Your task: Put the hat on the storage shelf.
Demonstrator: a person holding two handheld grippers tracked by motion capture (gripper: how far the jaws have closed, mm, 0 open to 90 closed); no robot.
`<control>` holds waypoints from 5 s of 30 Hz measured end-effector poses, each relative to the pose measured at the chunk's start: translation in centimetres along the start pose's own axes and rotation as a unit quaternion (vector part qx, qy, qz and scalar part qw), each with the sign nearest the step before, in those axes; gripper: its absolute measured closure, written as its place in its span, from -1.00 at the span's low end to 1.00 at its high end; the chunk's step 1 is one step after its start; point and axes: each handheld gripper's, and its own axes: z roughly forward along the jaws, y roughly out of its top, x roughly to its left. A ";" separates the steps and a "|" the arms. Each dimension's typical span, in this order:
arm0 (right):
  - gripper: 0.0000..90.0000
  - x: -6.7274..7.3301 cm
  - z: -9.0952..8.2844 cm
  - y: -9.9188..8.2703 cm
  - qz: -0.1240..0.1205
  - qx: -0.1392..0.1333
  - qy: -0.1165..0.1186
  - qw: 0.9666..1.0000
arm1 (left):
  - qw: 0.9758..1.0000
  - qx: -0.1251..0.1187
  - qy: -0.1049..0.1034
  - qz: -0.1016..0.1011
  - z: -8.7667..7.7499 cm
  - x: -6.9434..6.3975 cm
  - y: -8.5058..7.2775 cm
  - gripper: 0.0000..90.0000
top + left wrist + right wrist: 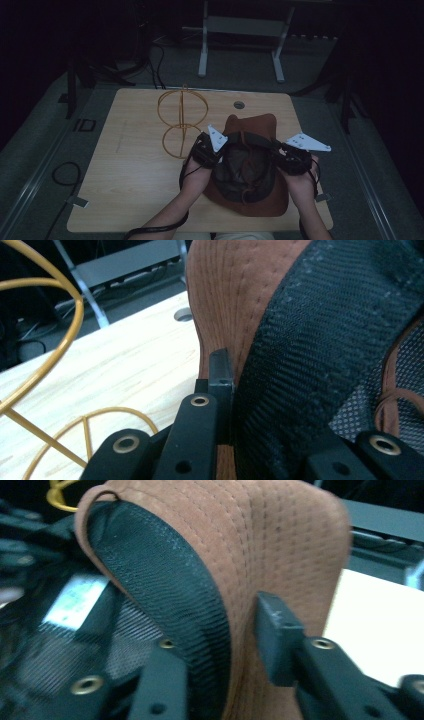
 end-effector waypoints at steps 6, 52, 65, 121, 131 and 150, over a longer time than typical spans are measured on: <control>0.01 0.1 -2.3 -0.3 -0.016 -0.004 0.052 0.999 | 1.000 -0.022 0.002 0.003 -0.9 0.4 0.1 0.92; -0.09 3.2 -0.6 -0.3 -0.045 -0.070 0.325 0.942 | 0.943 -0.248 -0.208 0.079 -7.2 -1.4 0.1 0.92; 0.86 3.4 -0.5 -0.1 -0.042 -0.076 0.350 0.933 | 0.941 -0.241 -0.219 0.089 -7.2 -2.3 0.4 0.90; 0.96 -4.9 6.8 8.0 0.020 -0.121 0.126 0.984 | 0.993 -0.045 -0.094 -0.064 -10.0 8.2 -16.6 -0.59; 0.96 -3.3 11.0 11.6 0.006 -0.125 0.094 0.988 | 0.995 -0.026 -0.052 -0.079 -11.7 8.6 -19.2 -0.90; 0.95 5.4 17.1 18.5 -0.086 -0.091 0.117 0.985 | 0.994 -0.038 -0.054 -0.088 -12.1 9.1 -19.5 -0.87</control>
